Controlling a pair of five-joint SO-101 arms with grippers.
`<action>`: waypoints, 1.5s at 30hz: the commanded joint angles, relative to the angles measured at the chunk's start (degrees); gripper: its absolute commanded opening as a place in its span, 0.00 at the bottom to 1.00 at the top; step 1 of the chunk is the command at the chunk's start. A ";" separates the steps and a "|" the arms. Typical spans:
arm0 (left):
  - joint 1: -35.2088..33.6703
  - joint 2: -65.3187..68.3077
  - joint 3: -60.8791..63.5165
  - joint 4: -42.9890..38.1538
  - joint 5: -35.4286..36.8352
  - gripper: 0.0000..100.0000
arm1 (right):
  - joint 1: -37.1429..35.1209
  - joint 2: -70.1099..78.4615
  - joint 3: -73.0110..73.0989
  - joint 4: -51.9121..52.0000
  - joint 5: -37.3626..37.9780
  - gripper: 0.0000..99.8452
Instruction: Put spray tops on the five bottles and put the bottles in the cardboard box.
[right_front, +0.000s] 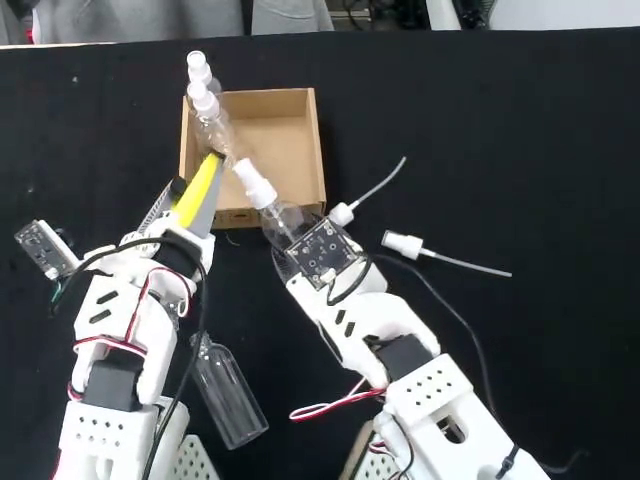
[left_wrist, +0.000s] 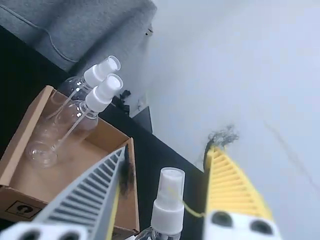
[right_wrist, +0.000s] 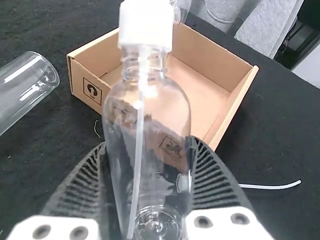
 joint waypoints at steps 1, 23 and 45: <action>-0.84 -0.44 -1.01 -0.26 -0.79 0.24 | 2.73 -1.80 -2.51 -2.02 -0.62 0.06; -1.01 -0.44 7.96 -14.42 -6.07 0.24 | 2.73 -2.68 -5.23 -1.93 -7.12 0.06; 0.31 -0.35 7.87 -14.42 -5.89 0.24 | -0.18 -37.41 7.16 6.95 -8.79 0.06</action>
